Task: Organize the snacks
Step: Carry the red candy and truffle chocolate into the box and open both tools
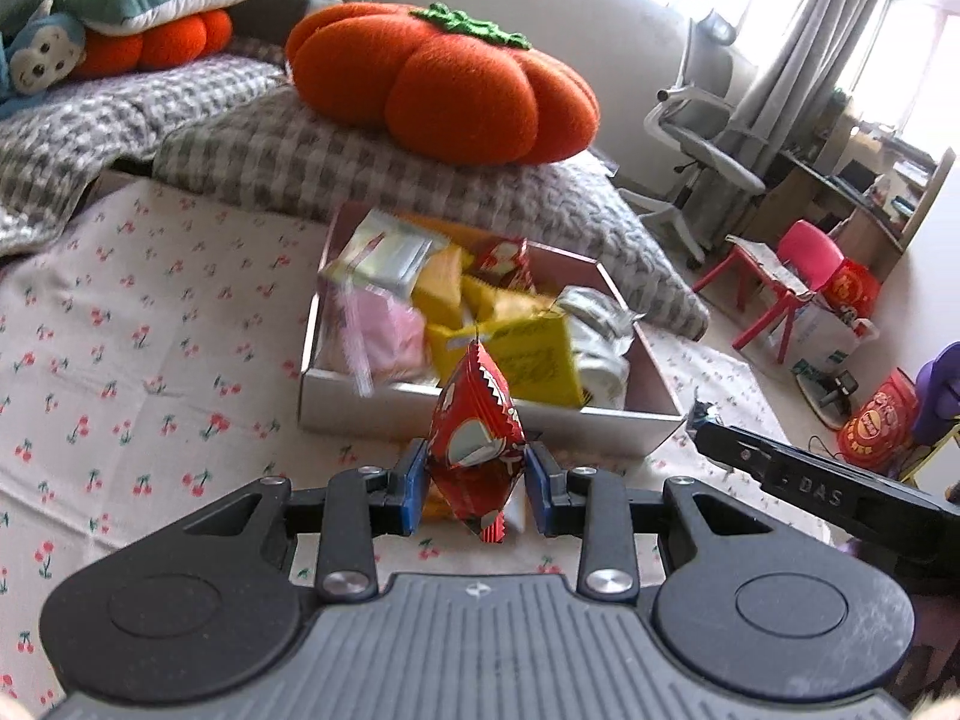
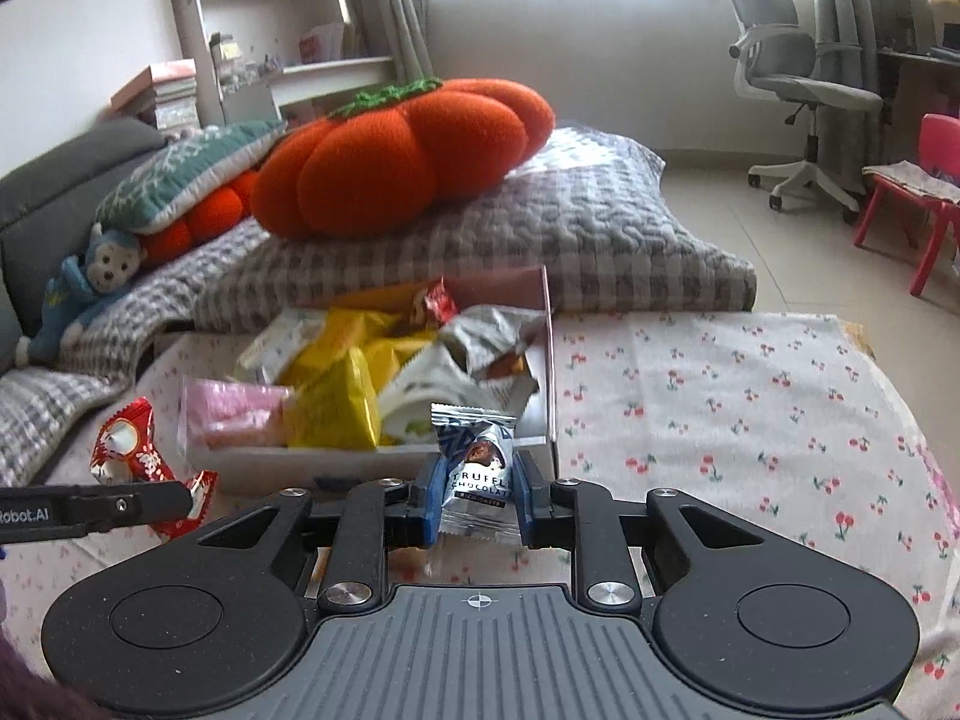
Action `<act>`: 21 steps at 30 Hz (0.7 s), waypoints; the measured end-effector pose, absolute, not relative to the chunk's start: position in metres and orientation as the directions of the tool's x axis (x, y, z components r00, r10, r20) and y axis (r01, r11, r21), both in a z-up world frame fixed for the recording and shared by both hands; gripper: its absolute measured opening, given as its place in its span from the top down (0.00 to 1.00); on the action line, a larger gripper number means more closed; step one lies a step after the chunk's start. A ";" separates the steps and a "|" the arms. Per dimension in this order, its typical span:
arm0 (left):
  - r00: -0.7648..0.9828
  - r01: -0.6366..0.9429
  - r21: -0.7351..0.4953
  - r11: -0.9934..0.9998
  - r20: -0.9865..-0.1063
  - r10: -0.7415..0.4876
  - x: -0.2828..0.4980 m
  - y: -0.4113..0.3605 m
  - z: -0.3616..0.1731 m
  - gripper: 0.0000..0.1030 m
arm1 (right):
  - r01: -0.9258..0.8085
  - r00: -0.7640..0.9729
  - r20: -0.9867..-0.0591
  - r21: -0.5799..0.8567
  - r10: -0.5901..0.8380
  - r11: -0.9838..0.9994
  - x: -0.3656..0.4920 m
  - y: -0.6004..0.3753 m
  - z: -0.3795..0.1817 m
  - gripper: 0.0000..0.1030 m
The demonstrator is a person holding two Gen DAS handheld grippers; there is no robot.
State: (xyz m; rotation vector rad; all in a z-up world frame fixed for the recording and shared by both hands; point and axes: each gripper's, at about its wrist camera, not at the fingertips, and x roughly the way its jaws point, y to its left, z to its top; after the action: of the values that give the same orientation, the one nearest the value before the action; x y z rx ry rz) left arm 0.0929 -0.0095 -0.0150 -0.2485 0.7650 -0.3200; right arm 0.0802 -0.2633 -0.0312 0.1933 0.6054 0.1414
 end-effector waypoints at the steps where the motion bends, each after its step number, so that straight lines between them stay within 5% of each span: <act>1: 0.680 0.196 -0.332 0.923 -0.632 -0.372 0.095 -0.012 -0.013 0.70 | -0.072 0.816 -0.547 0.226 0.188 0.971 0.084 -0.264 -0.029 0.78; 21: 0.703 0.159 -0.270 0.949 -0.644 -0.302 0.182 -0.053 -0.004 0.70 | -0.066 0.809 -0.526 0.365 0.264 0.929 0.138 -0.279 -0.041 0.78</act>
State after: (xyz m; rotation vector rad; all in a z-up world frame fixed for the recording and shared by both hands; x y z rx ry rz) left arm 0.1818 -0.0533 -0.0039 -0.2005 0.7494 -0.2583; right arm 0.1376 -0.2789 -0.0408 0.3410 0.6060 0.1797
